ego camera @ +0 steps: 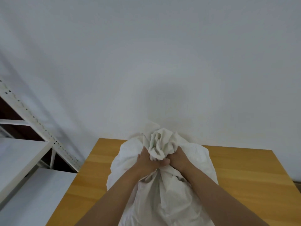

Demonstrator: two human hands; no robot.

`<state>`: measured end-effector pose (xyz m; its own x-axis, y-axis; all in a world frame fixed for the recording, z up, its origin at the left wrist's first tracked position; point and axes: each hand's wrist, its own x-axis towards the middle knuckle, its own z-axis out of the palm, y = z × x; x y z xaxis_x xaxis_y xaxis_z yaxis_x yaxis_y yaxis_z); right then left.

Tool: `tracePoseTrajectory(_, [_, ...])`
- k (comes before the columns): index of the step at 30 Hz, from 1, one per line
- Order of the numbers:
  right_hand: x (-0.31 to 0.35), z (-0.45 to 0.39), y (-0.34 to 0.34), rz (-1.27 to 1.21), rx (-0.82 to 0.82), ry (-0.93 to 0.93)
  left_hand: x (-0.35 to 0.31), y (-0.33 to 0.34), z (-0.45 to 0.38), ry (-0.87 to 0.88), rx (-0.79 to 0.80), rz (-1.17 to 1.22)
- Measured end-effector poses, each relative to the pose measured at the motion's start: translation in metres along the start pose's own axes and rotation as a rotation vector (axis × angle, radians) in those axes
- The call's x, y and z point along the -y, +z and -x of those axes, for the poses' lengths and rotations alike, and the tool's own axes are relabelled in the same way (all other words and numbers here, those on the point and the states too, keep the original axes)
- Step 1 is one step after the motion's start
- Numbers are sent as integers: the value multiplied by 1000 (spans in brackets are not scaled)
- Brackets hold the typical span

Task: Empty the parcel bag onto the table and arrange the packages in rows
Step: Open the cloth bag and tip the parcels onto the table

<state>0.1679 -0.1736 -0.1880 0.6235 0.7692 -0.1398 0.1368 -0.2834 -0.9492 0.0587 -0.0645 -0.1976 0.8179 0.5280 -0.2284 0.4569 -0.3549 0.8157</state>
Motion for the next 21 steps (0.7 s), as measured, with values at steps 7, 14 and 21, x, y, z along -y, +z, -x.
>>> tracePoseTrajectory(7, [-8,1,-17,213,251,-194,-23,23,6,-150,-183,599])
tracePoseTrajectory(14, [-11,-1,-66,887,75,31,-19,-2,-9,-222,-286,954])
tracePoseTrajectory(21, [-79,16,-104,171,-188,512,-13,-40,-19,-222,-250,1213])
